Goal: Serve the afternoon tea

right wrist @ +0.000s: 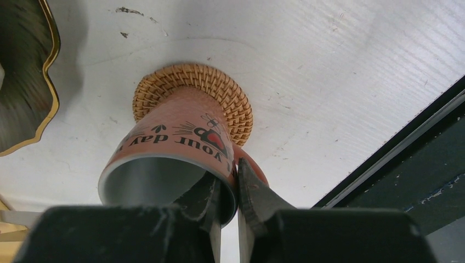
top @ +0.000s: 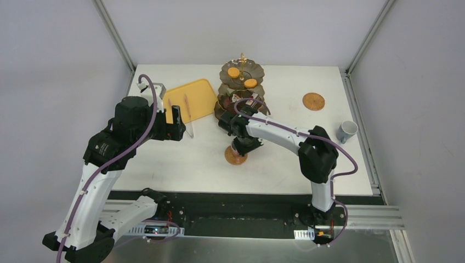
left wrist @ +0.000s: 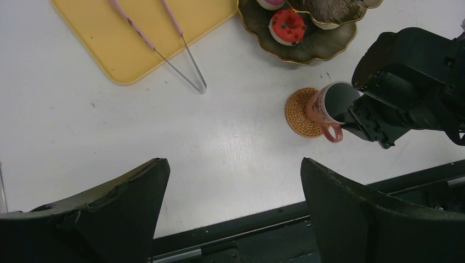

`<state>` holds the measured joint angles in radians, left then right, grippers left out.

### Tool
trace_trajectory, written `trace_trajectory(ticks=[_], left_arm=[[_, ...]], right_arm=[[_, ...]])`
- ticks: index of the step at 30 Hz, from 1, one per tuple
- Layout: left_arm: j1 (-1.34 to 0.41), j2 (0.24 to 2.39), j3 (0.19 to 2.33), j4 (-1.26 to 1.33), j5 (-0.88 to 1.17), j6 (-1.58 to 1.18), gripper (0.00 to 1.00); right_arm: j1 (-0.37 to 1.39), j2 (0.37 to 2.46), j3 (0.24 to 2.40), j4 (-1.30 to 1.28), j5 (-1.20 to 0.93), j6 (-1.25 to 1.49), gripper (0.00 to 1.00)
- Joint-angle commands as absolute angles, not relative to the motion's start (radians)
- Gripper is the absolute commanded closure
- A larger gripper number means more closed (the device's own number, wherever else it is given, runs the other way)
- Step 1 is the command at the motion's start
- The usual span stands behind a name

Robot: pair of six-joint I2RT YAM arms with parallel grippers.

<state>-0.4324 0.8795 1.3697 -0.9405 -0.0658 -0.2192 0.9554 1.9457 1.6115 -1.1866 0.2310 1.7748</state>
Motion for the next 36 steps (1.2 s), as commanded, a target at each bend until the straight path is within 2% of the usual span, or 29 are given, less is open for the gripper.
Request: trace_trajectory(ticks=[1,8,26,29,33,36], left_arm=[[-0.437,0.882,1.367,-0.935,-0.089,-0.193,0.06],[-0.437,0.887,1.363,-0.928,-0.091,-0.192,0.06],[-0.437,0.871,1.354,-0.942,-0.106,-0.187,0.06],[-0.437,0.867,1.354,-0.945,-0.108,-0.187,0.06],[-0.437,0.869,1.353,-0.942,-0.107,-0.187,0.06],[-0.437,0.871,1.353,-0.942,-0.105,-0.187,0.06]], right_arm=[[0.959,1.932,1.649,-1.223,0.245,1.751,1.0],[0.963,1.945,1.714,-1.25,0.265,1.71,1.0],[0.973,1.942,1.628,-1.215,0.237,1.709,1.0],[0.973,1.946,1.626,-1.208,0.233,1.703,0.92],[0.973,1.947,1.63,-1.188,0.228,1.686,0.87],[0.973,1.944,1.63,-1.187,0.219,1.684,0.76]])
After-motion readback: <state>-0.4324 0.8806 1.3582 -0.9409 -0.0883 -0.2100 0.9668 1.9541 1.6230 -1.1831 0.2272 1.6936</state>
